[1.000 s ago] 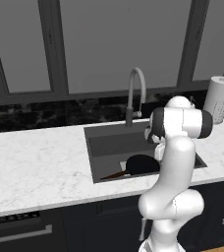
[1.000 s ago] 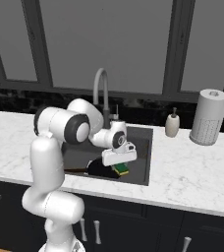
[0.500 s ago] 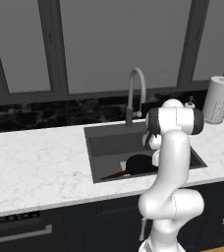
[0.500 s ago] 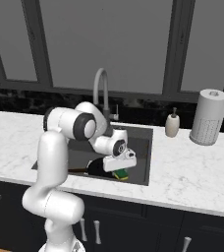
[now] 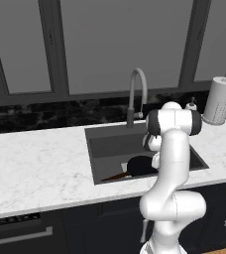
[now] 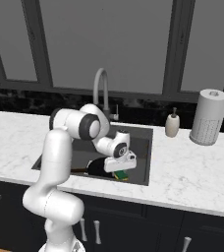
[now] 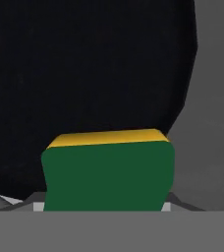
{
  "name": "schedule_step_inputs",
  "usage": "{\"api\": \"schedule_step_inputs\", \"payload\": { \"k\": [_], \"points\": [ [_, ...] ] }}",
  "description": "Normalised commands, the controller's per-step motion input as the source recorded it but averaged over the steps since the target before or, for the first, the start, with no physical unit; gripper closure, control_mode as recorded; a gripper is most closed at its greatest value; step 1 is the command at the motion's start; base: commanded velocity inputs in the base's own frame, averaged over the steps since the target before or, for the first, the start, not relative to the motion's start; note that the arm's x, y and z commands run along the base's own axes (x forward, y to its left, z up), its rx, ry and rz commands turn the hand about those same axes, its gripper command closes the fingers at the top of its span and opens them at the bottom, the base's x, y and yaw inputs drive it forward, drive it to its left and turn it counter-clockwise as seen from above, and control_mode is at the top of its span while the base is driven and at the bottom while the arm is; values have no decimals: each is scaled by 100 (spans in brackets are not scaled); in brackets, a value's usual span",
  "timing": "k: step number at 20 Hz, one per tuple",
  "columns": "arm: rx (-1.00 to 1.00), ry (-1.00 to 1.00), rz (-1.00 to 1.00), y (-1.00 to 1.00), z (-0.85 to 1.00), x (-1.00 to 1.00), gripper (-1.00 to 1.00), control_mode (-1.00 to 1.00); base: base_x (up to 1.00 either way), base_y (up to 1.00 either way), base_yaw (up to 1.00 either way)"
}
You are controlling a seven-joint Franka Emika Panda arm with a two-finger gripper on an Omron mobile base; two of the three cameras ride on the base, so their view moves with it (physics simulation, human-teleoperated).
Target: Pick the pan and sponge and place them into the sink. Then turn on the water.
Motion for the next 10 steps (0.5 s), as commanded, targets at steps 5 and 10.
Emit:
{"api": "schedule_step_inputs", "payload": {
  "k": [5, 10],
  "points": [
    [0, 2, 0, 25, 0, 27, 100, -100, 0, 0, 0],
    [0, 0, 0, 18, 0, 28, -100, -100, 0, 0, 0]
  ]
}}
